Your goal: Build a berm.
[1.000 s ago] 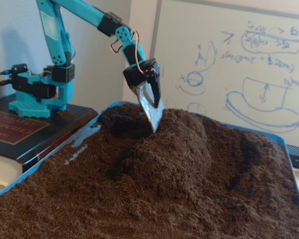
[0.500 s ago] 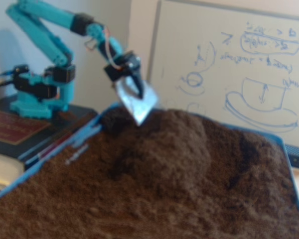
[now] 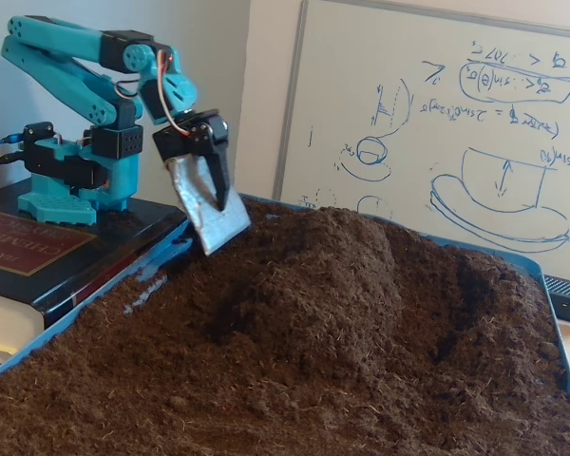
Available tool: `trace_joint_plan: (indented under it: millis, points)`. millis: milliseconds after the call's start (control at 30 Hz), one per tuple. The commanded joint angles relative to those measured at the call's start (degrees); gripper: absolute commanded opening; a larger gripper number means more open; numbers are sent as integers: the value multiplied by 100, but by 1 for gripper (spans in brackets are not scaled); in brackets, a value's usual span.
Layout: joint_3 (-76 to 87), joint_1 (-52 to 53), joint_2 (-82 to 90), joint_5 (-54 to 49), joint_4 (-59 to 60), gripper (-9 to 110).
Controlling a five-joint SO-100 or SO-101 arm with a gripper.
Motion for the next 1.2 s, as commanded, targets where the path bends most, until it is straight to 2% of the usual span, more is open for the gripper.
trace_joint_plan:
  millis: [0, 200, 433, 733, 1167]
  points:
    - [-729, 967, 141, -686, 132, 0]
    - [-1028, 2162, -1107, -2065, 114, 0]
    - [-2180, 2294, -4025, -3243, -141, 0]
    - [-3700, 1907, -6829, -3243, -1468, 0]
    - [-5221, 1424, -7822, -3217, -1907, 0]
